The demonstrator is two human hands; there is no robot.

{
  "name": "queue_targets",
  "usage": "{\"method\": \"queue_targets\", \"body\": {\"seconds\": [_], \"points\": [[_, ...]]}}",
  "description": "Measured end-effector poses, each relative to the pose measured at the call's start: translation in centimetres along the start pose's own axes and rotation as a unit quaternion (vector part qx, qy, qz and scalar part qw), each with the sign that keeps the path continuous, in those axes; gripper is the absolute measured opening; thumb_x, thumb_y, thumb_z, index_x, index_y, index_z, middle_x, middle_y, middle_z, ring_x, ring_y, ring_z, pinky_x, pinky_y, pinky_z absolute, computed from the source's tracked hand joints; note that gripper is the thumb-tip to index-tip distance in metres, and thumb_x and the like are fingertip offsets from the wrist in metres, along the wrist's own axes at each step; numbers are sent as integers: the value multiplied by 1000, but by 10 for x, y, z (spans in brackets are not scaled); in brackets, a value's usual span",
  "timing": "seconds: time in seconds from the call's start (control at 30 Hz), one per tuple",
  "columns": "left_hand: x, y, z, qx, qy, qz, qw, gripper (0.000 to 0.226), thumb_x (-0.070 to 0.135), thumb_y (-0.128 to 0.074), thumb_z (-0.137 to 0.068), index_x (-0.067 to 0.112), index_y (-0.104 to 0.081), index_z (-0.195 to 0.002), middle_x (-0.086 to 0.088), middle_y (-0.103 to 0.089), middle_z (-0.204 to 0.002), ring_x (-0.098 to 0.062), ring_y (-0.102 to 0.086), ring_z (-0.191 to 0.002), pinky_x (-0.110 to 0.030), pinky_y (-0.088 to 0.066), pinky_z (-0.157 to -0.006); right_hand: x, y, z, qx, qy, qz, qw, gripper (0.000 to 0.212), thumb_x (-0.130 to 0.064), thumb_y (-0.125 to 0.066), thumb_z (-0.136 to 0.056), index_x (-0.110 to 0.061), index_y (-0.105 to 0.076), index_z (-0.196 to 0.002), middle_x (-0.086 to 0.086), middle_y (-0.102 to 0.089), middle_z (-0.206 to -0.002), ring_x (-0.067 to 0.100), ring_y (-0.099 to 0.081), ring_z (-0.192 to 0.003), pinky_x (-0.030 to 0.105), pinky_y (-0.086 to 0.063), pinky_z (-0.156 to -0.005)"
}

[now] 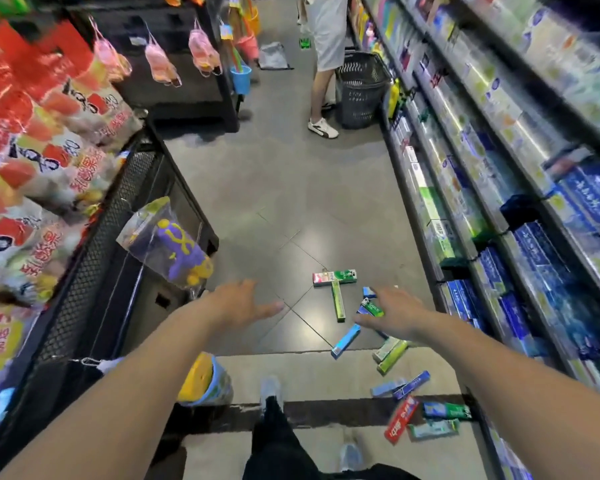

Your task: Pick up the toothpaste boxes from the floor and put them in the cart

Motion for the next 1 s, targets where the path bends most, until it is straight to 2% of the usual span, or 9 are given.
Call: {"method": "queue_targets", "body": {"seconds": [0.23, 0.3, 0.4, 0.5, 0.57, 0.67, 0.87, 1.0], "points": [[-1, 63, -111, -45, -71, -56, 995, 105, 85, -36, -79, 16, -20, -156, -7, -26, -162, -25, -27, -147, -46, -25, -118, -5, 31, -71, 5, -66, -70, 995, 90, -71, -56, -83, -13, -35, -147, 10, -47, -145, 28, -45, -132, 41, -39, -107], [5, 78, -139, -60, -89, -81, 991, 97, 80, -37, -84, 17, -19, -156, -5, -27, -161, -25, -29, -146, -46, -26, -117, -5, 40, -84, 15, -88, -97, 991, 84, -71, -59, -80, -12, -45, -138, 8, -54, -136, 27, -51, -122, 42, -44, -102], [22, 100, -184, -80, -112, -114, 984, 102, 83, -37, -81, 17, -19, -156, -9, -29, -159, -29, -32, -144, -48, -29, -116, 2, 49, -98, 38, -122, -139, 982, 85, -77, -58, -72, -15, -50, -129, 7, -59, -126, 27, -55, -114, 44, -47, -97], [52, 112, -212, -103, -142, -145, 974, 101, 83, -36, -82, 18, -17, -157, -9, -27, -160, -30, -32, -144, -47, -30, -116, 19, 49, -105, 44, -152, -173, 972, 93, -78, -57, -74, -18, -39, -144, 6, -49, -144, 27, -47, -132, 44, -40, -107], [76, 113, -227, -116, -157, -173, 966, 100, 83, -35, -82, 18, -18, -156, -10, -27, -160, -31, -32, -144, -46, -31, -115, 33, 50, -110, 53, -168, -195, 965, 89, -71, -60, -79, -20, -35, -148, 3, -43, -151, 25, -41, -138, 43, -35, -111], [109, 106, -250, -136, -169, -205, 955, 100, 86, -34, -80, 20, -22, -155, -10, -29, -158, -31, -34, -142, -46, -33, -113, 59, 48, -120, 61, -181, -214, 958, 84, -66, -61, -82, -23, -36, -149, 3, -45, -150, 24, -39, -139, 41, -32, -113], [156, 81, -306, -152, -165, -235, 946, 94, 82, -35, -83, 20, -24, -153, -10, -31, -157, -32, -34, -142, -47, -32, -112, 113, 26, -173, 42, -200, -272, 940, 85, -65, -62, -81, -14, -37, -145, 6, -41, -150, 25, -38, -137, 40, -36, -110], [167, 56, -367, -143, -163, -247, 944, 94, 81, -36, -84, 19, -23, -154, -12, -30, -157, -34, -33, -141, -47, -31, -111, 140, 1, -226, 35, -213, -265, 940, 70, -65, -62, -82, -15, -48, -129, 5, -52, -132, 26, -48, -124, 36, -42, -98]]}}
Point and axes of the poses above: each hand's wrist, its own z-axis away from the middle knuckle, its own y-axis out of the back of the hand, x = y × z, the point moved 7 cm from there along -z, towards the middle knuckle
